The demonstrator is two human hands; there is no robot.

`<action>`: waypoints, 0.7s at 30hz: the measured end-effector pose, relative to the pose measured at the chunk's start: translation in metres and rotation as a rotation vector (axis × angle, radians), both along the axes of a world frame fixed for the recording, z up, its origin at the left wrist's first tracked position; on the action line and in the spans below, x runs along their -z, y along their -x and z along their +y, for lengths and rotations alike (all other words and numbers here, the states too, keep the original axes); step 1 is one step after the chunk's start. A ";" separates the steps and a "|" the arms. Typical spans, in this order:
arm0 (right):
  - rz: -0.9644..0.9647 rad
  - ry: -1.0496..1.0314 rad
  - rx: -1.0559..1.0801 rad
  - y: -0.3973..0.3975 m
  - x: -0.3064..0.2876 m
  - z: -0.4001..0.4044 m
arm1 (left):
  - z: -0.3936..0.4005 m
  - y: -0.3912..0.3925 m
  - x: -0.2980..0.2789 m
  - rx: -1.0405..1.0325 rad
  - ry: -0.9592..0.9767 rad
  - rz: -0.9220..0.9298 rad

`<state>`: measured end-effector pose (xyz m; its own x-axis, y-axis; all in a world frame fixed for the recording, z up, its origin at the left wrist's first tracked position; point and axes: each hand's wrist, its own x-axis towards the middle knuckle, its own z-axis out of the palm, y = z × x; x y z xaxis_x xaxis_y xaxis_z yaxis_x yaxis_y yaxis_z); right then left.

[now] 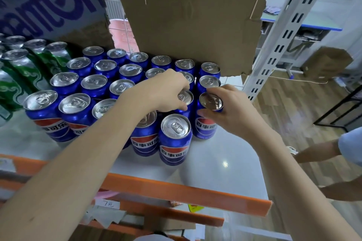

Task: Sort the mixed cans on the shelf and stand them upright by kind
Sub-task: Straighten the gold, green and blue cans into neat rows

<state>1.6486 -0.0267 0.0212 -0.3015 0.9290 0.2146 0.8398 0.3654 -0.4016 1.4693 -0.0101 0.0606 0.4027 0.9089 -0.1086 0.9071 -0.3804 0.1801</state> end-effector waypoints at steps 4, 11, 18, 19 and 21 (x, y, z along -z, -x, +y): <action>0.004 -0.028 0.014 0.002 0.007 -0.001 | 0.002 -0.001 0.001 -0.007 0.008 -0.009; 0.020 -0.059 0.051 0.004 0.016 -0.009 | -0.003 0.000 0.008 -0.030 -0.008 -0.050; -0.032 -0.153 0.116 0.015 0.041 -0.020 | -0.016 0.006 0.029 -0.056 -0.050 -0.206; -0.043 -0.151 0.119 0.016 0.042 -0.020 | -0.018 0.008 0.030 -0.056 -0.055 -0.248; -0.060 -0.132 0.119 0.016 0.042 -0.017 | -0.020 0.014 0.032 -0.051 -0.058 -0.338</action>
